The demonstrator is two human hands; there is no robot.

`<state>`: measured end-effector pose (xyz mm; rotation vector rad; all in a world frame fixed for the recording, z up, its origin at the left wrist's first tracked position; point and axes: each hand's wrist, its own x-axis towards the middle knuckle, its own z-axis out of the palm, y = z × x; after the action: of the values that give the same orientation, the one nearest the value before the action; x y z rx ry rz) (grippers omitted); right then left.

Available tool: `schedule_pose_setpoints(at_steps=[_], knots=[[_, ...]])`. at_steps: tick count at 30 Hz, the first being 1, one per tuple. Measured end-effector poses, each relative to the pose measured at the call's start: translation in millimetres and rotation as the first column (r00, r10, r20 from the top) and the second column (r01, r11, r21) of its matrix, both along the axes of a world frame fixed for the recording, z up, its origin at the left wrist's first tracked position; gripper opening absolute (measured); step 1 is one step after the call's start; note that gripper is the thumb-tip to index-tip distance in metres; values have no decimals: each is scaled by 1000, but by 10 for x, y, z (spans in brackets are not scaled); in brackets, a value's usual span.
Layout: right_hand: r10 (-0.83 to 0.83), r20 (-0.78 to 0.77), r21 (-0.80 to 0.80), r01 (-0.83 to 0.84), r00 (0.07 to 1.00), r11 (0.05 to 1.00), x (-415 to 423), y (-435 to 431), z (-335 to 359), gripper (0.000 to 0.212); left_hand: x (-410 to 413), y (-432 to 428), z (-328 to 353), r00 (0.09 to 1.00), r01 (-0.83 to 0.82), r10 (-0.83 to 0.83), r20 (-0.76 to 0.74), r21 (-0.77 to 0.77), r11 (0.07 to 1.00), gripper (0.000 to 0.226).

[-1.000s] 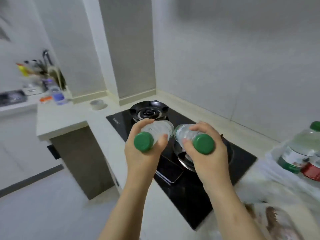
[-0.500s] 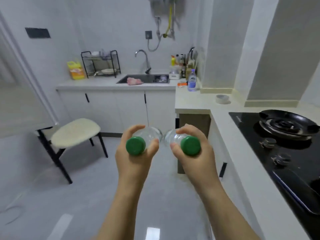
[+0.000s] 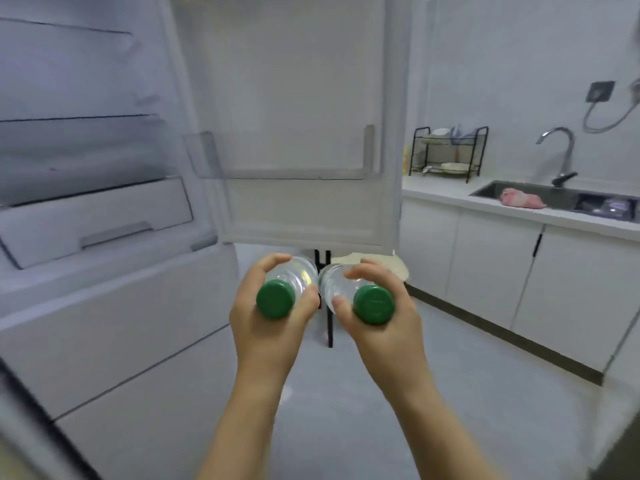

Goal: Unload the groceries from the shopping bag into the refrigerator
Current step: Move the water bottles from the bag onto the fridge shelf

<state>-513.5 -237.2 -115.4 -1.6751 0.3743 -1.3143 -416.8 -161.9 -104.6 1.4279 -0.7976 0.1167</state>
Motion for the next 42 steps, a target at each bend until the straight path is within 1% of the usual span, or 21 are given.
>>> schedule_pose_setpoints(at_steps=[4,8,12,17,22,28,34,37,42], knots=[[165,59,-23,-164,985,986,673,155,91,24,521,273,72,984,-179,180,17,-39,983,35],[339,70,-41,-337,938,941,1255,259,181,25,957,477,172,940,-337,340,31,-88,938,37],[442,119,-105,-432,889,896,1826,284,315,24,1361,573,322,871,-466,483,95,-153,871,36],[565,210,-198,-531,798,824,2585,196,564,22,1939,511,560,773,-556,609,178,-271,785,38],[646,302,-305,-571,701,762,3290,28,889,29,2504,305,855,702,-585,684,200,-386,713,38],[708,380,-407,-581,595,705,4068,-105,1290,26,3143,181,1214,636,-569,737,231,-504,649,39],[738,418,-510,-535,530,673,4764,-68,1703,27,3769,225,1573,569,-524,762,309,-578,625,37],[757,438,-556,-515,485,652,5117,-5,1905,22,4116,293,1763,516,-506,778,359,-606,614,39],[748,465,-623,-424,474,657,5740,169,2259,27,4766,472,2094,481,-483,776,407,-616,622,41]])
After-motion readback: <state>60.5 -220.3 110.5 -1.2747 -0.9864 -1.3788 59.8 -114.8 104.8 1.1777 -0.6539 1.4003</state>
